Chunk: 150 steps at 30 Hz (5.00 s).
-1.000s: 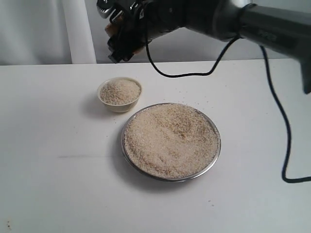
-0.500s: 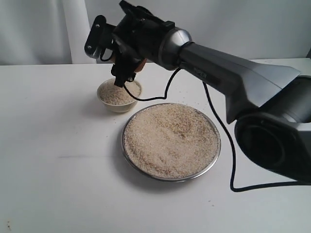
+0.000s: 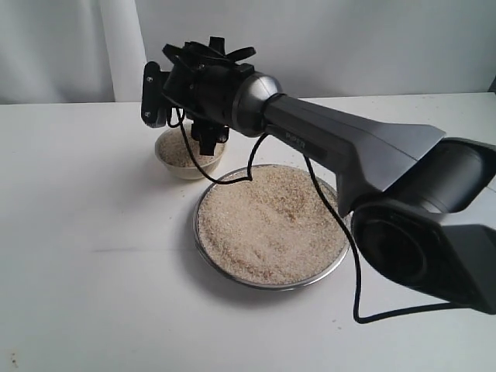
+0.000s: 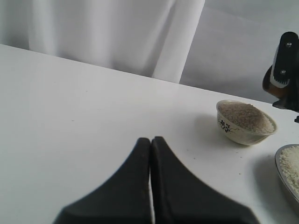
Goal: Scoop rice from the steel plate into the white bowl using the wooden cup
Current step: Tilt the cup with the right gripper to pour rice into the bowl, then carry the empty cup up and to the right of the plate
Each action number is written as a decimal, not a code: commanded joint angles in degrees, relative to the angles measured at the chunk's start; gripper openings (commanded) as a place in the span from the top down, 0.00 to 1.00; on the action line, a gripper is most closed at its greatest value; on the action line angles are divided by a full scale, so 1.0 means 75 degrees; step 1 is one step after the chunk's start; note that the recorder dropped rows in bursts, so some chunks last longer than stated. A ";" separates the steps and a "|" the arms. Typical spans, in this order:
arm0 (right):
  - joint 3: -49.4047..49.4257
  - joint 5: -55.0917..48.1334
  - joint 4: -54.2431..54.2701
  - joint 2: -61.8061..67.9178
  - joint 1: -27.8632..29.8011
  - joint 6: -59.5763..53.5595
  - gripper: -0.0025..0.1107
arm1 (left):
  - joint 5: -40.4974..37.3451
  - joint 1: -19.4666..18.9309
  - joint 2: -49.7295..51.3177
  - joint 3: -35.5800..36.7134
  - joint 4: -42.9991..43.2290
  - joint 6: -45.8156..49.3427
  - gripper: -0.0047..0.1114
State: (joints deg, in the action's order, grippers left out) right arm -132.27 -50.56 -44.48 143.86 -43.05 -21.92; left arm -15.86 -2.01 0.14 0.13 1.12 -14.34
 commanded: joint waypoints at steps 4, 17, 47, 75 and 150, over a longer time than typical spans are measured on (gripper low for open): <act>-0.0063 -0.0117 -0.1241 0.0140 -0.0223 -0.0270 0.98 | 0.0076 0.0036 -0.0019 -0.0018 -0.0012 -0.0030 0.96; -0.0063 -0.0318 -0.1976 0.0228 -0.0454 -0.1158 0.98 | 0.0076 0.0036 -0.0019 -0.0018 -0.0012 -0.0030 0.96; -0.0063 0.0434 -0.3138 0.0228 -0.0124 -0.2402 0.98 | 0.0076 0.0036 -0.0019 -0.0018 -0.0012 -0.0030 0.96; 0.0418 0.0429 -0.3990 -0.0036 -0.0123 -0.2880 0.98 | 0.0076 0.0036 -0.0019 -0.0018 -0.0012 -0.0030 0.96; 1.2983 0.6822 1.4807 -0.8991 0.3806 -0.7175 0.98 | 0.0076 0.0036 -0.0019 -0.0018 -0.0012 -0.0030 0.96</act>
State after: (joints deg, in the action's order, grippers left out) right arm -36.70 -5.70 62.80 74.98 -14.85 -73.45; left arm -15.76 -2.01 0.14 0.13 1.12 -14.34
